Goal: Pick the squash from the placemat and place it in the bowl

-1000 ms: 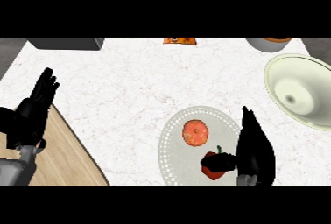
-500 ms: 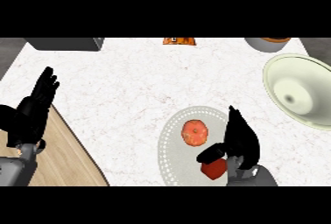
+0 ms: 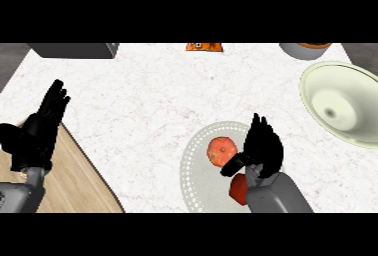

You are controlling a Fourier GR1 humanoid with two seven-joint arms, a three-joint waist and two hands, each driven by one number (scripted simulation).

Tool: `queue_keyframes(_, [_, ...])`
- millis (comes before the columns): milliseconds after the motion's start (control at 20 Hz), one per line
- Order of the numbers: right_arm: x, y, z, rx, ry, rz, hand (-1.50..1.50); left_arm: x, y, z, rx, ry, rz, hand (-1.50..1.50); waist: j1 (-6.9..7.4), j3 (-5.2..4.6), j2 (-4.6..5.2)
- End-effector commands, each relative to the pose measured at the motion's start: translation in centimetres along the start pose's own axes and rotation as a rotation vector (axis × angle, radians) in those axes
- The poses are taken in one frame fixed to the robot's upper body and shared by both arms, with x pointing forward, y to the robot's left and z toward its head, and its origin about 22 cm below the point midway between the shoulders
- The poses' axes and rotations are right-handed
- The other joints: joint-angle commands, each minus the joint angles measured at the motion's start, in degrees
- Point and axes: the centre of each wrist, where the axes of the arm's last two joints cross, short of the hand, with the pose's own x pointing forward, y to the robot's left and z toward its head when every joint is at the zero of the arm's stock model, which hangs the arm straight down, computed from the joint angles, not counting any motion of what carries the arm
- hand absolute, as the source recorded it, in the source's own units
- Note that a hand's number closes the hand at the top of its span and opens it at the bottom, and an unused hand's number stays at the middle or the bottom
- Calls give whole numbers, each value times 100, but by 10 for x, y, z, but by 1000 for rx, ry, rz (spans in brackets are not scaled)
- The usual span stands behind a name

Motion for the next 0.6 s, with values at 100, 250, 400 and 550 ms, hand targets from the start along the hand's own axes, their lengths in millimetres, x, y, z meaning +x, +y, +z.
queue_keyframes(100, [16, 18, -5, 53, 228, -4, -150, -10, -3, 6, -3, -7, 4, 0, 36, 3, 12])
queue_keyframes(250, [7, 33, 2, 78, 222, -1, -150, -1, -11, 7, 6, 0, -1, 0, -2, 6, -8])
queue_keyframes(400, [10, 26, -5, 72, 243, -31, -150, 3, 2, 2, -6, -2, -4, 0, -19, 6, -4])
queue_keyframes(550, [8, 37, -5, 58, 226, -9, -150, 14, 15, -21, 16, -6, -1, 0, -87, 4, 8])
